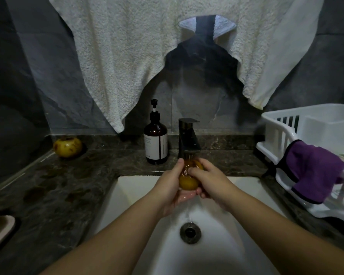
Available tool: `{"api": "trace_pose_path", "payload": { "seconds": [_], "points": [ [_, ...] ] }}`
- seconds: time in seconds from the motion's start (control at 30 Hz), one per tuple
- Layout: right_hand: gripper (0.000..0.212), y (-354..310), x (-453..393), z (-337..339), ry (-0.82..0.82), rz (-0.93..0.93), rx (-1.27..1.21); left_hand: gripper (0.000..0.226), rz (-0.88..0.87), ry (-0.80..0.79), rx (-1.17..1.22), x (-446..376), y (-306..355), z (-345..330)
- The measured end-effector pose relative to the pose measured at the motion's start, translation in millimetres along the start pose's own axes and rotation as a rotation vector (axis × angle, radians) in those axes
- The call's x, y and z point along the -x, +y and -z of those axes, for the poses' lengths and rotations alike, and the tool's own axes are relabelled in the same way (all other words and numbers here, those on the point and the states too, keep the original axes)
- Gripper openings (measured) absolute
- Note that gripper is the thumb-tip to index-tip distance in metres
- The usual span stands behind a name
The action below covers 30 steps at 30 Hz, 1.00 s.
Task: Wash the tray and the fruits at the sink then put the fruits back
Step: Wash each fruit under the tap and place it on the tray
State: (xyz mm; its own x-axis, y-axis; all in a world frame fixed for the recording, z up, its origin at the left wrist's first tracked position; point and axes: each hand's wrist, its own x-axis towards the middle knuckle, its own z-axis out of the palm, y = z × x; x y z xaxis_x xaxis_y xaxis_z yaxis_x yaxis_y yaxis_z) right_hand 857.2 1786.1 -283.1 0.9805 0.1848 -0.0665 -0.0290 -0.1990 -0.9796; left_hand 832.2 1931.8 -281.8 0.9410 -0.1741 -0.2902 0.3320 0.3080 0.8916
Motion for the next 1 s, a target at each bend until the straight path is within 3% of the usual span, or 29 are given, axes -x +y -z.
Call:
{"api": "trace_pose_path", "payload": {
  "seconds": [0.13, 0.2, 0.3, 0.37, 0.47, 0.53, 0.63, 0.7, 0.83, 0.93, 1.0],
  "points": [
    [0.039, -2, 3, 2, -0.024, -0.065, -0.053, 0.049, -0.106, 0.114, -0.035, 0, -1, 1],
    [0.046, -2, 4, -1, -0.006, -0.116, -0.057, 0.061, -0.237, 0.206, -0.261, -3, -5, 1],
    [0.049, -1, 2, -4, 0.066, -0.082, 0.089, 0.07, -0.361, 0.209, -0.479, -7, -12, -1],
    [0.037, -3, 1, -1, 0.071, -0.025, 0.068, 0.069, -0.316, 0.159, -0.398, -7, -8, 2],
    [0.022, -5, 2, 4, 0.013, 0.024, 0.024, 0.047, -0.124, 0.088, -0.271, -4, 1, 6],
    [0.031, -5, 2, 0, -0.009, -0.015, 0.029, 0.047, -0.132, 0.119, -0.432, -6, -1, 4],
    [0.06, -2, 0, -9, -0.018, -0.206, 0.06, 0.045, -0.347, 0.24, -0.681, -13, -7, 0],
    [0.059, -2, -2, -11, -0.003, -0.188, 0.043, 0.047, -0.326, 0.232, -0.621, -12, -7, -2],
    [0.044, 4, -3, -4, 0.068, 0.052, 0.129, 0.048, -0.062, 0.08, -0.263, -4, -1, -7],
    [0.052, 1, 0, -7, 0.009, -0.116, -0.016, 0.046, -0.215, 0.203, -0.463, -10, -4, -8],
    [0.048, -1, -3, -10, 0.02, -0.119, -0.021, 0.048, -0.174, 0.202, -0.435, -9, -3, -7]
  ]
}}
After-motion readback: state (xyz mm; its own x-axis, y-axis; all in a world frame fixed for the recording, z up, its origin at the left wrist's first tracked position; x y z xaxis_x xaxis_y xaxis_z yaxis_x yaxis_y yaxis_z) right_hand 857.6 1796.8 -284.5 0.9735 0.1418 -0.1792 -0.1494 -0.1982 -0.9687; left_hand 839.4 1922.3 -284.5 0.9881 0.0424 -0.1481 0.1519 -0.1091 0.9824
